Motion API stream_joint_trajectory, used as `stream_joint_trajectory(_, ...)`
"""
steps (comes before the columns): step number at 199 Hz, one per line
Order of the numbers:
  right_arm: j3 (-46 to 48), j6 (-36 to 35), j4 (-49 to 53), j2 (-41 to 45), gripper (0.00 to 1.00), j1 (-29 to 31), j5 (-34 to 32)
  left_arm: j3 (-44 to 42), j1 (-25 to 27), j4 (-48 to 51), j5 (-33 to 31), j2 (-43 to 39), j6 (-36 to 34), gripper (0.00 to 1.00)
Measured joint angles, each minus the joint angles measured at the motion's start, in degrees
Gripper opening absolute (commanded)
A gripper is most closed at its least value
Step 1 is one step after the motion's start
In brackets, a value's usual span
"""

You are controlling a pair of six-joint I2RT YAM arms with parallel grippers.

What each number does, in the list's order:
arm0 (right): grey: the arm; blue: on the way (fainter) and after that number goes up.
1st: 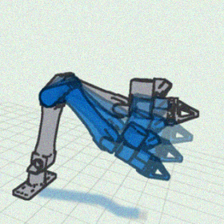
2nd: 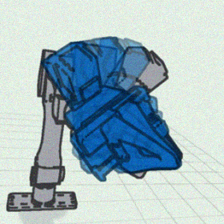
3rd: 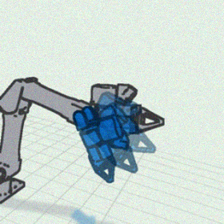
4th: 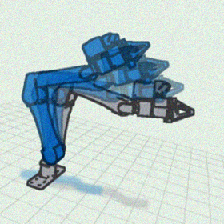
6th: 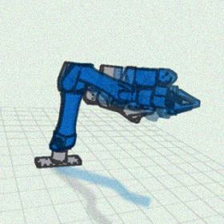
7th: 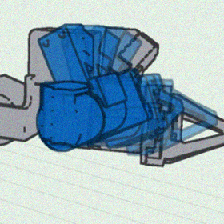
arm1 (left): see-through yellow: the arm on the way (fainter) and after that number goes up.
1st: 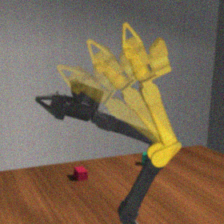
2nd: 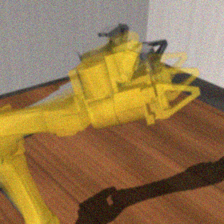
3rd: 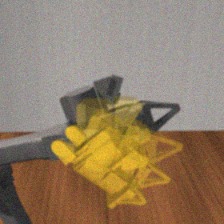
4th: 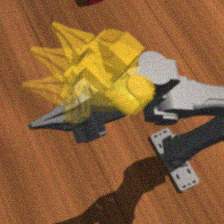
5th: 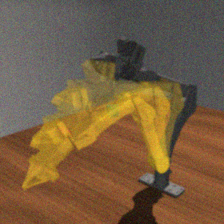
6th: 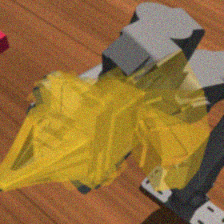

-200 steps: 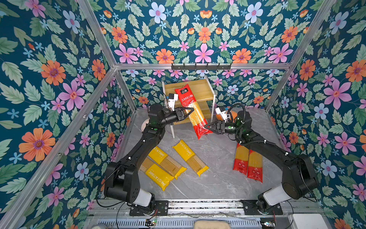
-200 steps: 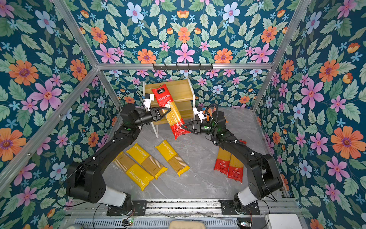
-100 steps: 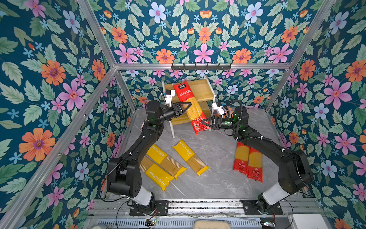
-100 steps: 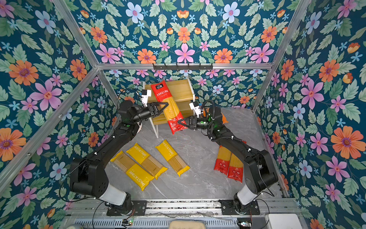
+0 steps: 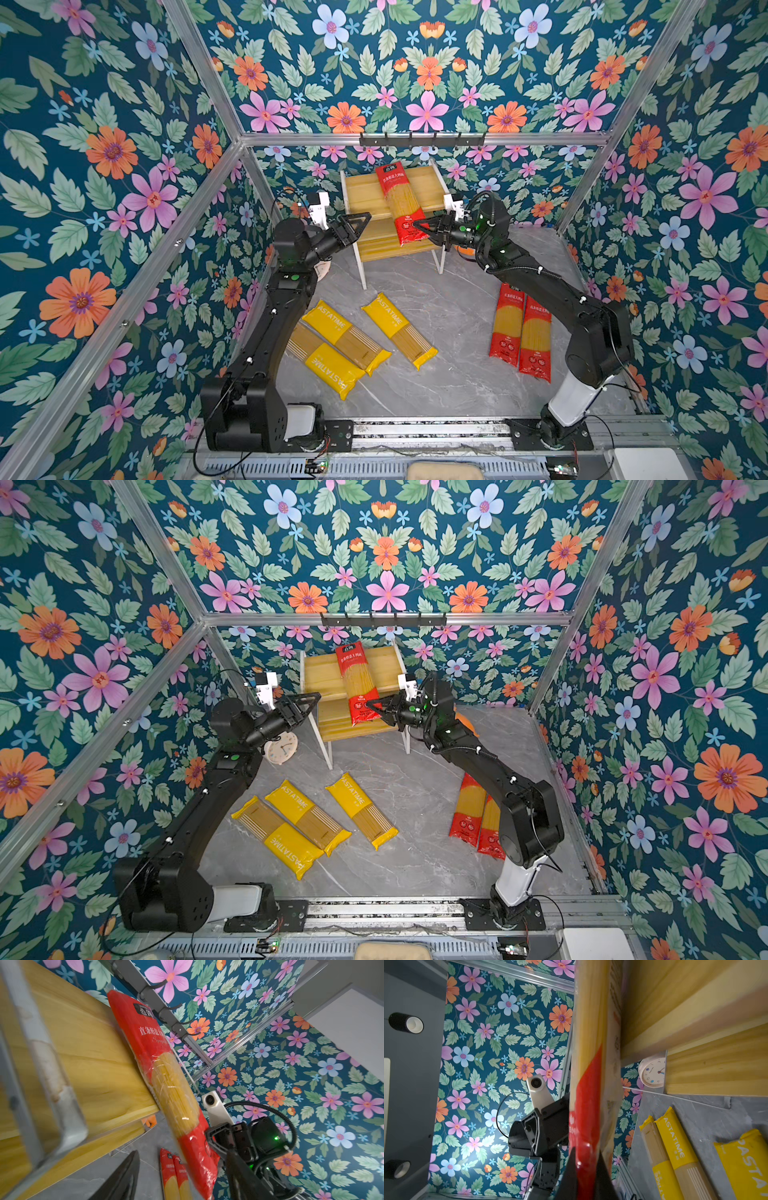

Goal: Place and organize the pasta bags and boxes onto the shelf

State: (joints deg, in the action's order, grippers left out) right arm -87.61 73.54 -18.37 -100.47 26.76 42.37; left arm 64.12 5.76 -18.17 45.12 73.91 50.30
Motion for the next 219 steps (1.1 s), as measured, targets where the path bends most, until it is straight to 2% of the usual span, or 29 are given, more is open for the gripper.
stream_joint_trajectory(23,-4.8,0.5,4.1,-2.4,0.00,1.5,-2.8,-1.1,-0.3,8.6,-5.3,-5.5,-8.1,0.67)
stream_joint_trajectory(50,-11.1,1.0,7.9,-6.1,0.00,4.1,-6.6,-2.4,-1.4,17.6,-14.9,-10.8,-16.5,0.67)
stream_joint_trajectory(81,-17.9,1.0,11.5,-10.5,0.00,7.2,-8.2,-2.4,-2.7,23.6,-24.5,-13.9,-21.1,0.67)
stream_joint_trajectory(102,-21.7,1.0,12.6,-13.3,0.00,8.6,-8.6,-2.3,-3.1,24.9,-28.7,-15.6,-23.0,0.67)
stream_joint_trajectory(118,-23.5,1.0,13.0,-14.7,0.00,9.1,-8.9,-2.3,-3.1,25.4,-30.4,-16.0,-23.6,0.67)
stream_joint_trajectory(163,-25.1,1.0,13.7,-16.0,0.00,11.3,-13.1,-3.5,-3.2,25.4,-30.0,-16.9,-23.6,0.67)
stream_joint_trajectory(219,-28.0,1.7,14.0,-18.3,0.00,12.3,-12.7,-4.0,-3.2,24.1,-28.5,-17.3,-23.6,0.67)
